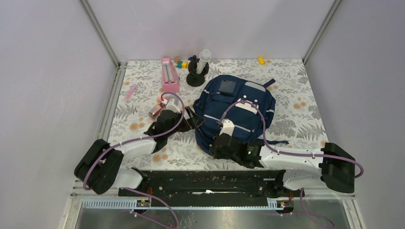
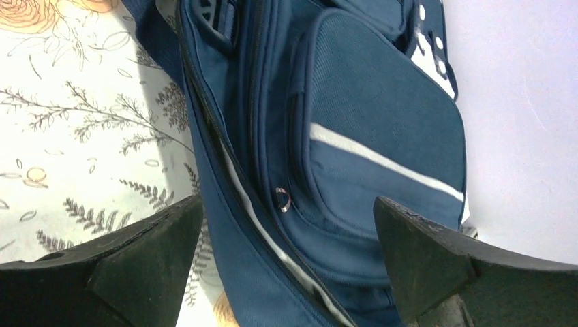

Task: Pack the student bag
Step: Zip the student bag at the center of the board.

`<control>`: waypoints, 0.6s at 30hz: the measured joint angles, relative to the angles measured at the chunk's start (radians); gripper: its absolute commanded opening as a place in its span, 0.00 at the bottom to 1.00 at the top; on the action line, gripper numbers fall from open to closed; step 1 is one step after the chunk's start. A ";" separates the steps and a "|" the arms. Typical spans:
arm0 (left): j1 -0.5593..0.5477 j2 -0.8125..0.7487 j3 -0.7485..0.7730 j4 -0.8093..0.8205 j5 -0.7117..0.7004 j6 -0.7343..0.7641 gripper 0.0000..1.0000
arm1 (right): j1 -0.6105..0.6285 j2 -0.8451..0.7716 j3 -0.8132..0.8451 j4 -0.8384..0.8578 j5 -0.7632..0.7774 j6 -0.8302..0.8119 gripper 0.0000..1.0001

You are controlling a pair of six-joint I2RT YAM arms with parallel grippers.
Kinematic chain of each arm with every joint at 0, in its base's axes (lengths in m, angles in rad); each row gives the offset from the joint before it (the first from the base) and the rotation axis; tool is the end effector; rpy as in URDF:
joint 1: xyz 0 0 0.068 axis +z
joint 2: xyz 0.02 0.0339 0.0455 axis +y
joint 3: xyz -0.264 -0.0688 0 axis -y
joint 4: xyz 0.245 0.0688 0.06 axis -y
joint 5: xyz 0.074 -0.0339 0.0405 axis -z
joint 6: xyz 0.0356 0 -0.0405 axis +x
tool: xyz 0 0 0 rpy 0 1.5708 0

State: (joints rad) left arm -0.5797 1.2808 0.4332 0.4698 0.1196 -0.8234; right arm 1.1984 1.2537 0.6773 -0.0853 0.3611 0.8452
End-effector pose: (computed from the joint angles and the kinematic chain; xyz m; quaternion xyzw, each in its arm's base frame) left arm 0.2096 -0.1423 0.1822 -0.0671 0.8238 -0.3997 0.3964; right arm 0.1065 0.2380 0.2152 -0.0777 0.8840 0.2843 0.3630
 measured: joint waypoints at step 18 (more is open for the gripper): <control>0.020 0.241 0.117 0.011 0.060 -0.033 0.17 | 0.000 -0.035 -0.021 0.008 0.008 0.002 0.00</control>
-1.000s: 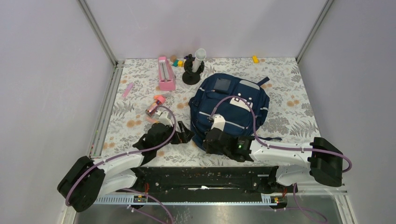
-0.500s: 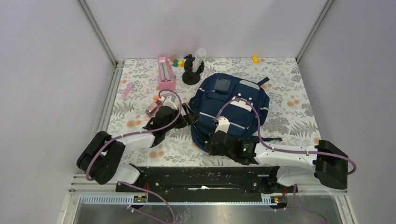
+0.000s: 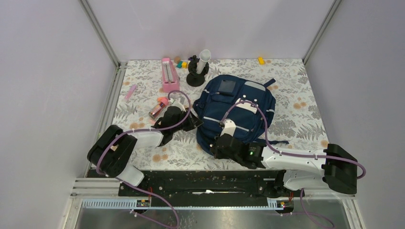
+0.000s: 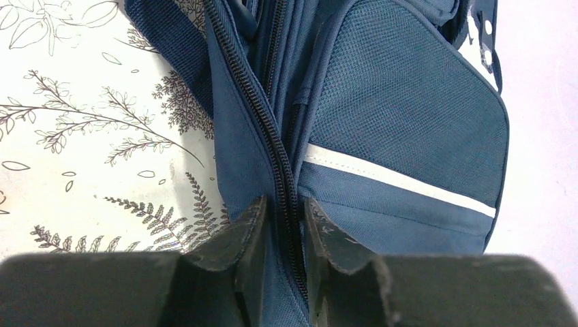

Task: Pack the student bag
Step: Zip the student bag at the center of the board.

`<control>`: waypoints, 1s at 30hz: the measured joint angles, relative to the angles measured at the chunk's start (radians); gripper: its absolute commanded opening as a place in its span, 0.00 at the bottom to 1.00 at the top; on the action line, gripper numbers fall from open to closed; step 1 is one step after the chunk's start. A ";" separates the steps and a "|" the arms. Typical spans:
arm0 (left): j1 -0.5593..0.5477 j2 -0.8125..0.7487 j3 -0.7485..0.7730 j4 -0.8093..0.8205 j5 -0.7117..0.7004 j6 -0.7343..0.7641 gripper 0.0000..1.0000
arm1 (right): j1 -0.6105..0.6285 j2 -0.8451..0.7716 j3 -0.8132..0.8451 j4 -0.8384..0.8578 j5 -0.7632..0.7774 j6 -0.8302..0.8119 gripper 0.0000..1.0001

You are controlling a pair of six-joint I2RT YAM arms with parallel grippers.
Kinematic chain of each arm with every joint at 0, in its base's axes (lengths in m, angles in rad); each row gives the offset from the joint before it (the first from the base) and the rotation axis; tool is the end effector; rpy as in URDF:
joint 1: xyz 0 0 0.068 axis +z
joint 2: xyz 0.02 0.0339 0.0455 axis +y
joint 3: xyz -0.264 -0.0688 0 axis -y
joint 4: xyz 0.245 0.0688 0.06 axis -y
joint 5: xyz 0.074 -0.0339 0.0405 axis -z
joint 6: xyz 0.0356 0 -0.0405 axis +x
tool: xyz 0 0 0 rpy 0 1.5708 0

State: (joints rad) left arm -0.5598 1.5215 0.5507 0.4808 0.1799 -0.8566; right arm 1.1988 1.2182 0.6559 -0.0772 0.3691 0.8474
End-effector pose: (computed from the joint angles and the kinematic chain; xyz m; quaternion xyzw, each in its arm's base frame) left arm 0.2432 -0.1599 0.1575 -0.0806 0.8515 -0.3918 0.3391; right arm 0.1043 0.2321 0.2174 -0.0724 0.8792 0.2914 0.3698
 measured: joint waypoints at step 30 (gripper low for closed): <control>0.004 -0.081 -0.128 0.093 -0.018 -0.048 0.04 | 0.001 -0.064 -0.039 -0.008 0.040 0.000 0.00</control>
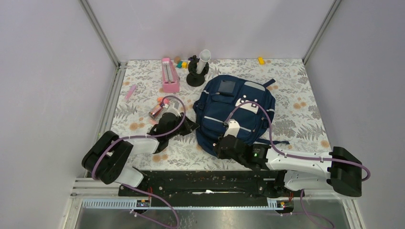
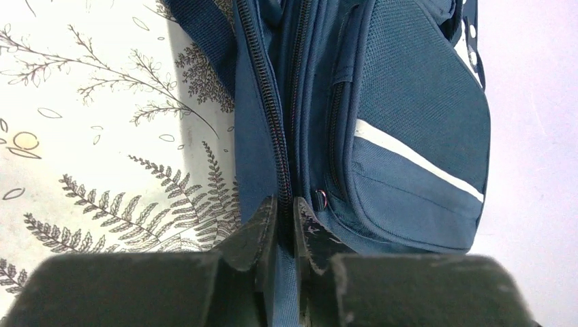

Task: Pack the student bag
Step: Zip the student bag at the center of the board.

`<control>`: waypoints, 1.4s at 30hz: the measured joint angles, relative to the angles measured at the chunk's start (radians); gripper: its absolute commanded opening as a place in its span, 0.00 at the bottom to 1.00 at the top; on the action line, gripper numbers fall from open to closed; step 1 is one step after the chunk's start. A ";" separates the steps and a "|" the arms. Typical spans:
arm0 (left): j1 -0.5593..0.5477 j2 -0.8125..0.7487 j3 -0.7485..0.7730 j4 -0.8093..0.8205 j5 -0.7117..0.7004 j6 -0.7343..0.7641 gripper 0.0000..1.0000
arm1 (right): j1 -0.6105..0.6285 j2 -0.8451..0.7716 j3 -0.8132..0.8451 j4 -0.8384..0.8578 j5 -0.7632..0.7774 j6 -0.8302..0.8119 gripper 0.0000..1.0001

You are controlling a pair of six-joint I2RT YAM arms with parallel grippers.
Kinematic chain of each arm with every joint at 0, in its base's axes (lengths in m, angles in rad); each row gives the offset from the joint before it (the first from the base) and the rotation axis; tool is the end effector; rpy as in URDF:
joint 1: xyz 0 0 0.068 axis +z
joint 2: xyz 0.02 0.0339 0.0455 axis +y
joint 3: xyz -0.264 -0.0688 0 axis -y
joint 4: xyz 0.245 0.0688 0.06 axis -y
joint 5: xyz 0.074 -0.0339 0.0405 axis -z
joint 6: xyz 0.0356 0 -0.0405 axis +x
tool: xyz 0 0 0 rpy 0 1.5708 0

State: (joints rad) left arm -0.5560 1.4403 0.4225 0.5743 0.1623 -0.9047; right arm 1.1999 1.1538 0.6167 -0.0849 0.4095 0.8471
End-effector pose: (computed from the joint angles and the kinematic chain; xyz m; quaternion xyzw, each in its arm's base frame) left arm 0.2212 -0.1442 0.1515 -0.1035 0.8373 -0.4063 0.3510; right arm 0.1005 0.2194 0.2189 -0.0614 0.8738 0.2878 0.3872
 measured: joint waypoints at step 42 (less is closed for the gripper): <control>-0.275 -0.049 -0.023 0.021 -0.396 -0.193 0.00 | -0.001 -0.076 0.015 -0.135 -0.132 -0.010 0.00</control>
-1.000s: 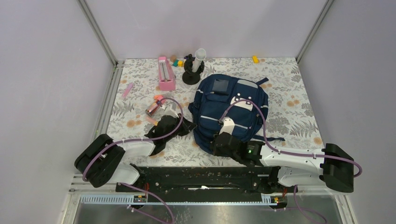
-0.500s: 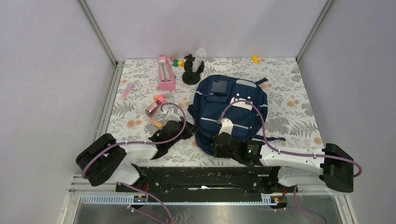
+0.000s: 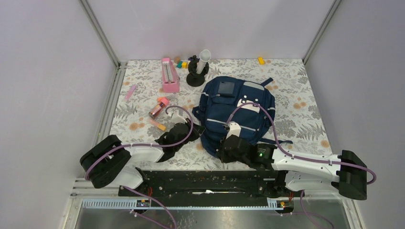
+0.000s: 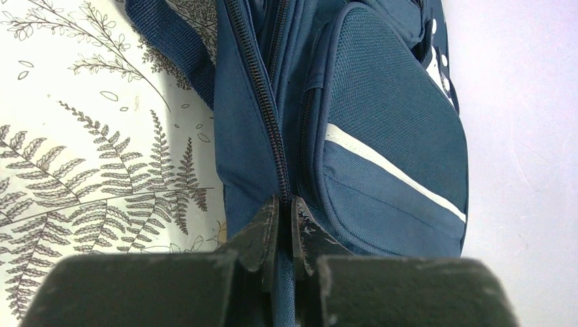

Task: Pack the student bag
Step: Zip the student bag at the center of the board.

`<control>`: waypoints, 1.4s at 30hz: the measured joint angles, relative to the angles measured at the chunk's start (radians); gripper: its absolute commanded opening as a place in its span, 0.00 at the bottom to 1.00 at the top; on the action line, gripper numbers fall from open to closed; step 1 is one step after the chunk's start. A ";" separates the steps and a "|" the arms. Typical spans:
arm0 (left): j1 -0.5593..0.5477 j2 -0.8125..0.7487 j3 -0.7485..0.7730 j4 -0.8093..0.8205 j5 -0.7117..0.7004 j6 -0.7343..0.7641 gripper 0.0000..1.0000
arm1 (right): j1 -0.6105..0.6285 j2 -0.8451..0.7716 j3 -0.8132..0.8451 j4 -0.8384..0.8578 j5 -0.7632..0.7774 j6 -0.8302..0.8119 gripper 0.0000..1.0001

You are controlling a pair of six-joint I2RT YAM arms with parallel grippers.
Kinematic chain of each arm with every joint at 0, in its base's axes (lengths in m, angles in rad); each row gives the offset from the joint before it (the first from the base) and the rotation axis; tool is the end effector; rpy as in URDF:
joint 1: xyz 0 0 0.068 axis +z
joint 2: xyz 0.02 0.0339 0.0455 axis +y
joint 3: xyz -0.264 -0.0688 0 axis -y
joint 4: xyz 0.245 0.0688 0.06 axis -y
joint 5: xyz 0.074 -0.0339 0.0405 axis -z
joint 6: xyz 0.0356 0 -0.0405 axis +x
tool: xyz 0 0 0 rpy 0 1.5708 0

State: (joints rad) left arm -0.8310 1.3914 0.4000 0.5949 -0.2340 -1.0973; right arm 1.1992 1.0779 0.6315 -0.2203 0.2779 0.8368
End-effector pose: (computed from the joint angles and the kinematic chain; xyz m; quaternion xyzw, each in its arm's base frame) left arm 0.1797 -0.1846 0.1591 -0.1739 0.8109 -0.3966 0.3935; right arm 0.0915 0.2080 0.2275 -0.1010 0.8872 0.3027 0.3332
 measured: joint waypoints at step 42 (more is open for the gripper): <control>-0.270 0.012 0.028 0.126 -0.108 0.055 0.68 | -0.188 -0.222 -0.103 -0.110 -0.218 -0.031 0.00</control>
State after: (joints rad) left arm -1.1015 1.4036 0.4278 0.7208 -0.3424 -1.0420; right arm 1.0115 0.8558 0.5282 -0.3302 0.0597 0.8059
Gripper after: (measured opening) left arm 0.616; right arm 0.033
